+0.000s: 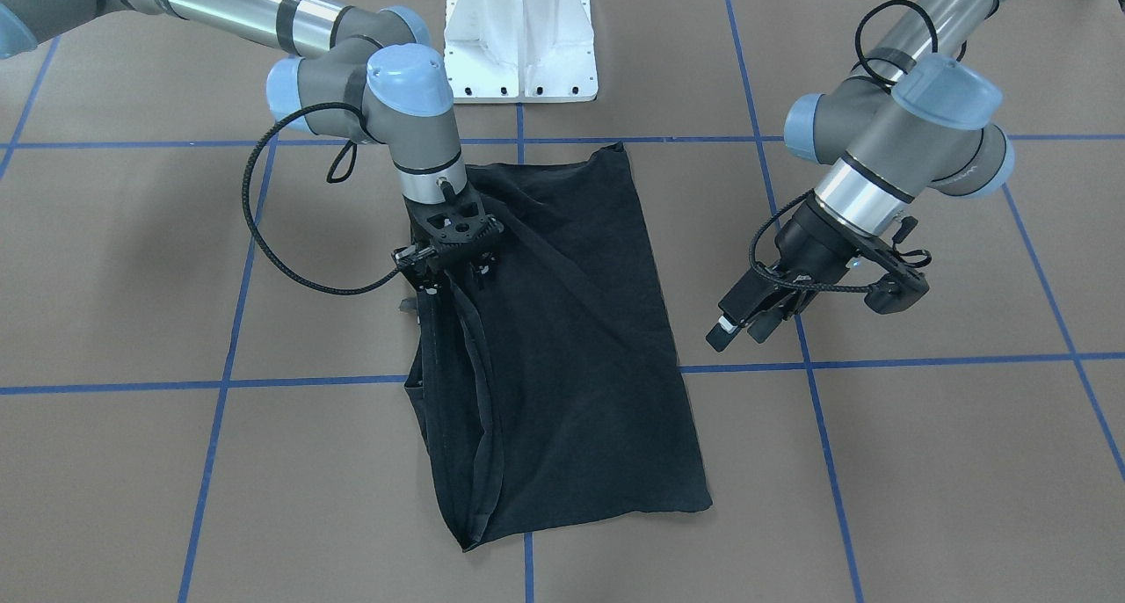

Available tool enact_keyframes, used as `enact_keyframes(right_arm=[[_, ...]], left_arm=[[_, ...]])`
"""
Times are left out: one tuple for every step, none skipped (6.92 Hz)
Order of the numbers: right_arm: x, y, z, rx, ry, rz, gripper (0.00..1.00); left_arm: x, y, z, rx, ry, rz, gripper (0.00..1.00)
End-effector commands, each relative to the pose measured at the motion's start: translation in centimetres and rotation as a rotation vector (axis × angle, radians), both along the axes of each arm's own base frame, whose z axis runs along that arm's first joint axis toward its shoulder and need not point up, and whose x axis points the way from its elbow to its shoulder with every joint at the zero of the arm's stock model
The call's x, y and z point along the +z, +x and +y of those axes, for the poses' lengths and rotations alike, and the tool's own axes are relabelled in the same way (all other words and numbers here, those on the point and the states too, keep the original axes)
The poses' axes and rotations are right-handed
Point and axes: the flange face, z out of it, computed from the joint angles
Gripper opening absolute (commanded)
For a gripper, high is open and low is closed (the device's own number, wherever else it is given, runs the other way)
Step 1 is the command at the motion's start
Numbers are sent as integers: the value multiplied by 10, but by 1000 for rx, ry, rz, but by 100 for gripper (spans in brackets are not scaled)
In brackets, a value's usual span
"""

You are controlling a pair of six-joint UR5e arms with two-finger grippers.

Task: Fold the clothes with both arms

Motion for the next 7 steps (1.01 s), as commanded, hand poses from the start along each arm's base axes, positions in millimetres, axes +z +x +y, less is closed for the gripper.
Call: enact_keyframes(right_arm=[[1,-10,-7,19,11,16,45],[3,-9,-7,17,11,20,38],[4,-9,-7,17,11,21,37],[4,-9,-7,14,14,23,36],[5,-9,-7,12,14,23,36],[4,-10,-7,10,13,20,36],[3,-9,-6,6,9,17,36]], left_arm=[[0,0,0,-1,0,0,100],[0,-1,1,-2,-1,1,100],[-1,-1,1,0,1,3,100],[0,-1,1,-2,-2,2,100],[-1,0,1,-2,-6,6,100],[-1,0,1,-2,-6,6,100],[-1,0,1,0,-6,7,100]])
